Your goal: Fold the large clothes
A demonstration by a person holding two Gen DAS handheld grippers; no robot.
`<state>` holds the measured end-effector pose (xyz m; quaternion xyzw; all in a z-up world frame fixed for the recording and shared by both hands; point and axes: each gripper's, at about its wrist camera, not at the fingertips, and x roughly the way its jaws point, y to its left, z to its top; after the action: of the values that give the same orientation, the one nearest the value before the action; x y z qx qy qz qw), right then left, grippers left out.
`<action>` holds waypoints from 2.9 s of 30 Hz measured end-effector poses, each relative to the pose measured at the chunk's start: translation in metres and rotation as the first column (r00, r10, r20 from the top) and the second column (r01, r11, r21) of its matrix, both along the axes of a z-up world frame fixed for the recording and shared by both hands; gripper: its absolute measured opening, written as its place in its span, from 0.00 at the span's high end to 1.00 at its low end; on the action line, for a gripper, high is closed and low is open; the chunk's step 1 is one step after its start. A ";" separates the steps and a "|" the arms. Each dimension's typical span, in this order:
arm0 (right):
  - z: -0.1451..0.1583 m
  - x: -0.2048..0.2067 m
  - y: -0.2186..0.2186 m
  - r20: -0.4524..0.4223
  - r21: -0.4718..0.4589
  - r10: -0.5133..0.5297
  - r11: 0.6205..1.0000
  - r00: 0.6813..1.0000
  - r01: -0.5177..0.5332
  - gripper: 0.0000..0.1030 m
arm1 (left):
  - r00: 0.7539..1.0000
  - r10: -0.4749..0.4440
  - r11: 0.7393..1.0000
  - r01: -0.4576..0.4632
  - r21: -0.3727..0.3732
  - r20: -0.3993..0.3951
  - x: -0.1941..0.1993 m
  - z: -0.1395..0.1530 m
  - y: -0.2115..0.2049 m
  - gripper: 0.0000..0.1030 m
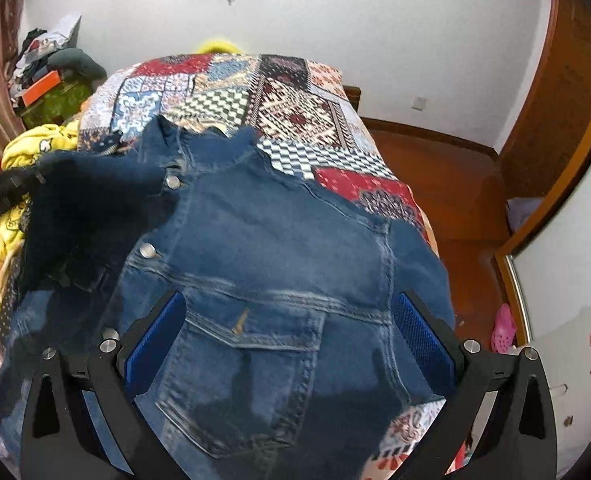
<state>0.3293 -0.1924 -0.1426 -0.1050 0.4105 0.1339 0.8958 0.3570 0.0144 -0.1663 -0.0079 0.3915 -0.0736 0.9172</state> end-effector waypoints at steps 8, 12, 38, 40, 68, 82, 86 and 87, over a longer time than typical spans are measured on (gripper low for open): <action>-0.009 -0.009 -0.008 -0.020 -0.033 0.009 0.999 1.000 -0.010 0.00 | 0.972 -0.116 0.992 0.125 0.031 -0.202 -0.003 -0.058 -0.046 0.96; -0.010 -0.012 -0.007 -0.022 -0.038 0.015 0.999 1.000 -0.015 0.00 | 0.960 -0.134 0.990 0.138 -0.002 -0.245 -0.013 -0.072 -0.044 0.88; -0.013 -0.013 0.169 -0.035 -0.078 0.352 0.932 0.935 -0.354 0.00 | 0.953 0.290 0.951 -0.277 0.136 -0.084 -0.107 -0.026 0.184 0.36; -0.026 -0.009 0.190 -0.069 -0.096 0.378 0.919 0.923 -0.384 0.00 | 0.946 0.306 0.949 -0.294 0.118 -0.102 -0.112 -0.032 0.192 0.36; -0.009 0.020 0.191 -0.046 0.012 0.387 0.922 0.921 -0.387 0.86 | 0.957 0.276 0.960 -0.270 0.078 -0.086 -0.092 -0.022 0.172 0.36; 0.017 0.030 0.046 0.008 0.193 0.110 0.975 0.994 -0.110 0.88 | 0.976 0.191 0.979 -0.183 0.087 -0.105 -0.055 -0.029 0.109 0.36; -0.005 0.035 0.015 -0.073 0.237 0.054 0.971 0.996 -0.036 0.91 | 0.968 0.180 0.982 -0.166 0.091 -0.173 -0.047 -0.054 0.100 0.36; -0.012 0.036 0.012 -0.092 0.236 0.045 0.972 0.995 -0.023 0.91 | 0.965 0.181 0.982 -0.166 0.093 -0.189 -0.046 -0.059 0.100 0.36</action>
<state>0.3653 -0.1806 -0.1544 0.0010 0.4329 0.2016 0.8786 0.3106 0.1140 -0.2253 -0.0144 0.4804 0.0233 0.8766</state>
